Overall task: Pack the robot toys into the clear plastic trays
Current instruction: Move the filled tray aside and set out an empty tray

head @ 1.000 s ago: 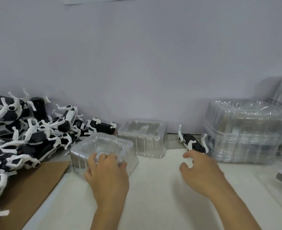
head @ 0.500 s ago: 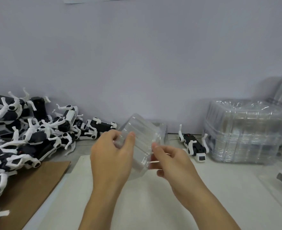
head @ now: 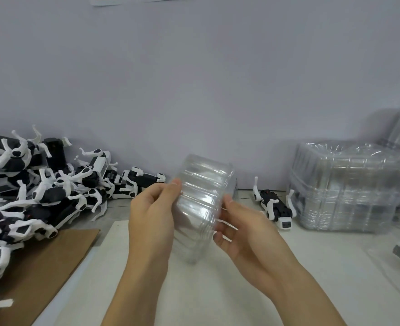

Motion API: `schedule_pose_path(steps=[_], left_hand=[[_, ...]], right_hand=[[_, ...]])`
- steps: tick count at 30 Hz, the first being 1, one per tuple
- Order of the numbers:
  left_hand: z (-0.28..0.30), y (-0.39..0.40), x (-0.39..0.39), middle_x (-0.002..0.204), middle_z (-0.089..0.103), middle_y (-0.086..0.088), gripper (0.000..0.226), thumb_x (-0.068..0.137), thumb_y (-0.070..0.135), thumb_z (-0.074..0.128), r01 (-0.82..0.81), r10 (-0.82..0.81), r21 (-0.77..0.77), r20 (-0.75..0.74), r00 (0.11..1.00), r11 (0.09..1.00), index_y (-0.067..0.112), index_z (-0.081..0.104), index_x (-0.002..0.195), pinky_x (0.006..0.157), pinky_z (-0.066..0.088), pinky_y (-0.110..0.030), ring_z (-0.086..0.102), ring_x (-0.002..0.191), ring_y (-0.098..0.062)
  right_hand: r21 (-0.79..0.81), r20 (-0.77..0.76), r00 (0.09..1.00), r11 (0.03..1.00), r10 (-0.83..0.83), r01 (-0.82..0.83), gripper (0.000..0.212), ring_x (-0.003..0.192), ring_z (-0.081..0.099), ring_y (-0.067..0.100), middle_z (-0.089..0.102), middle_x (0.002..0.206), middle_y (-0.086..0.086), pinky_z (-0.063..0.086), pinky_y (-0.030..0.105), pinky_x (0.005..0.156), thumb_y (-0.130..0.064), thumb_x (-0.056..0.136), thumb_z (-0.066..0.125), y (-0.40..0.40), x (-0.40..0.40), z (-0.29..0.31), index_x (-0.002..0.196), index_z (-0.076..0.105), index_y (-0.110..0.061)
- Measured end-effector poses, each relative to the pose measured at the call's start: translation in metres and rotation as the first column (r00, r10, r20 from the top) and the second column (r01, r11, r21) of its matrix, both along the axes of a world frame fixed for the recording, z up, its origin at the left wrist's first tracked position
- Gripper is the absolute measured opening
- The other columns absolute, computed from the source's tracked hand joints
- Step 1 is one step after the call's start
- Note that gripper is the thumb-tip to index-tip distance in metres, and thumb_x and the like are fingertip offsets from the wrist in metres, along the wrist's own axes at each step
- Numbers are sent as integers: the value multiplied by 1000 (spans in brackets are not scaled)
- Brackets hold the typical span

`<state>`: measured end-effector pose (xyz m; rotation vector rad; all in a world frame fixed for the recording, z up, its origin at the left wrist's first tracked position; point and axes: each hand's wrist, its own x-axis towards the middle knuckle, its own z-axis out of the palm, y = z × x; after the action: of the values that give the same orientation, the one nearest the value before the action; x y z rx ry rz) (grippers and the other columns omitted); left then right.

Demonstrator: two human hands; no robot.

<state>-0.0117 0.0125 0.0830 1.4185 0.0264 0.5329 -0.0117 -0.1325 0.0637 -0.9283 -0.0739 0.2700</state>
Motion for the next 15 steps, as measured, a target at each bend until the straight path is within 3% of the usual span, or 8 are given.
schedule_pose_path(steps=[5,15], left_hand=[[-3,2,1,67,49,-8,39,96,32,60,-44,45,26,-15,999,999,2,56,71,66,37,-33,47,65,-19],[-4,4,3,71,53,-9,34,97,26,60,-10,8,64,29,1000,998,-2,60,78,66,38,-32,48,67,-18]], right_hand=[[-35,55,996,997,64,-63,18,62,64,15,70,81,6,51,21,55,-28,83,68,-1,-4,6,81,79,-14],[-22,-27,996,996,90,-90,14,69,70,13,74,87,4,46,18,47,-23,80,68,0,-8,9,79,80,-17]])
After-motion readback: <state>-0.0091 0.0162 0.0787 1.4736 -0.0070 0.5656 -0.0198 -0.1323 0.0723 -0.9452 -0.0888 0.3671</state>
